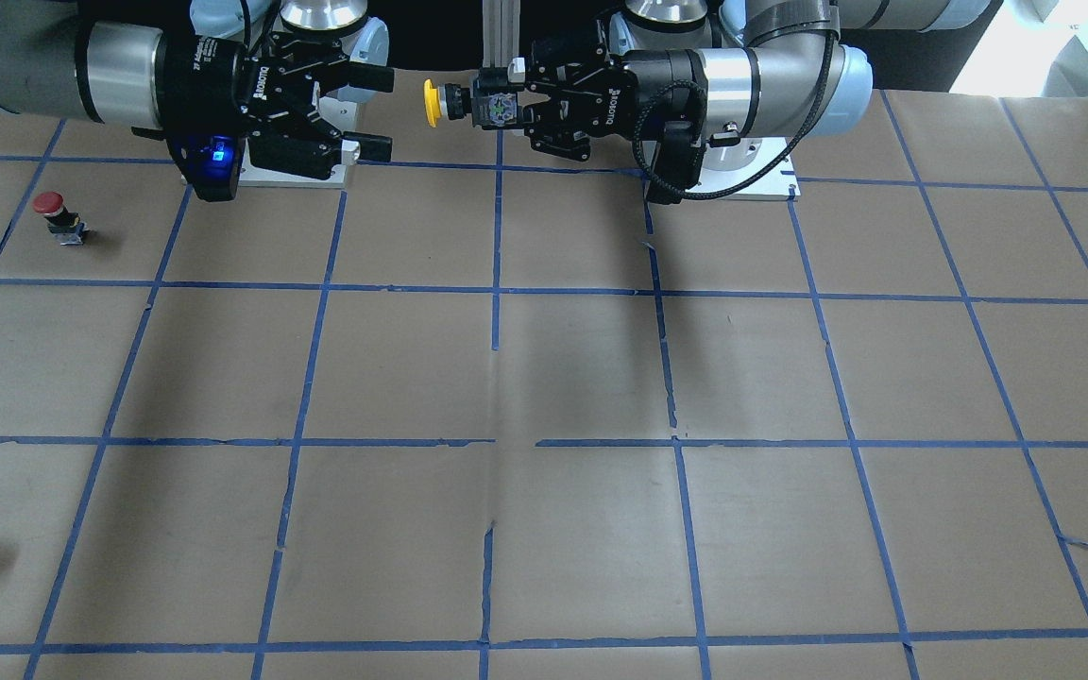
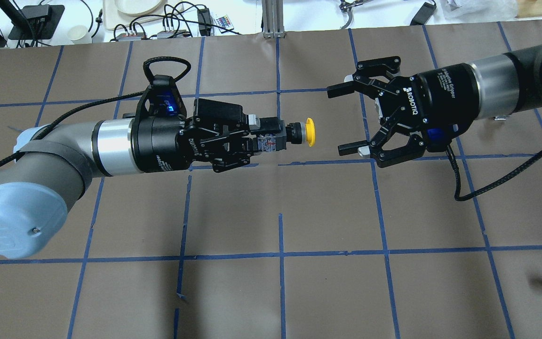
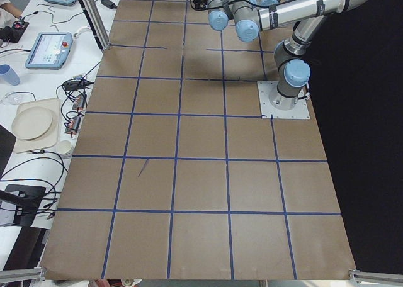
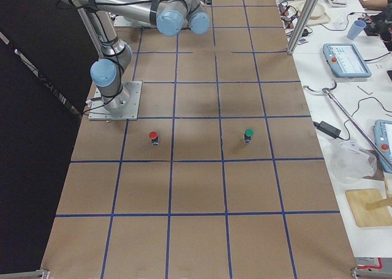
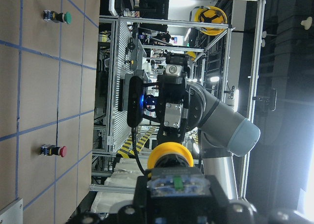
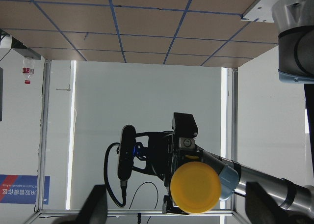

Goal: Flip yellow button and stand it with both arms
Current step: 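Move the open right gripper onto the yellow cap held by the left gripper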

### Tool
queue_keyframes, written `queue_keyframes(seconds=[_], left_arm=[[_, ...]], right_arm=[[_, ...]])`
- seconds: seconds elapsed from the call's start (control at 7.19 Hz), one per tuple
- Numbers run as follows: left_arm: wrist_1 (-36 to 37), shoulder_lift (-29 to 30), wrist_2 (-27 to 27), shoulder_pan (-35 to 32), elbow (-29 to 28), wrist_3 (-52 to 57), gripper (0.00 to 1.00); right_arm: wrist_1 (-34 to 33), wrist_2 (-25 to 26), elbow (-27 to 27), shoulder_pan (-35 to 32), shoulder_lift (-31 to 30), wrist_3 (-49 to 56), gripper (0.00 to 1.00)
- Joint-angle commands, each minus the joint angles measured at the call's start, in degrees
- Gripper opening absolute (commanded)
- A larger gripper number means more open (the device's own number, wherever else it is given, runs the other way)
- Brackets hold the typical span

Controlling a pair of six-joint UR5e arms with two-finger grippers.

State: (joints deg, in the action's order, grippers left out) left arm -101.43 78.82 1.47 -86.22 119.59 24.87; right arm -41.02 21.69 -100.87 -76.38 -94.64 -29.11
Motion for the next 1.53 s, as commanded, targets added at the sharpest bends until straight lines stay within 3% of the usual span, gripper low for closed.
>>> queue_keyframes(seconds=[0.0, 1.11, 1.25, 1.39], left_arm=[[0.1, 0.0, -0.1, 0.0, 0.1, 0.0, 0.08], [-0.1, -0.4, -0.2, 0.0, 0.2, -0.6, 0.08], [-0.1, -0.5, -0.1, 0.1, 0.1, -0.8, 0.08], [0.0, -0.5, -0.1, 0.0, 0.0, -0.8, 0.08]], right_arm=[[0.9, -0.7, -0.6, -0.6, -0.9, 0.1, 1.0], [1.1, -3.4, -2.9, -3.4, -0.8, 0.0, 1.0], [1.0, -3.3, -3.3, -3.4, -0.8, 0.1, 0.97], [0.9, -3.3, -3.3, -3.4, -0.9, 0.4, 0.83]])
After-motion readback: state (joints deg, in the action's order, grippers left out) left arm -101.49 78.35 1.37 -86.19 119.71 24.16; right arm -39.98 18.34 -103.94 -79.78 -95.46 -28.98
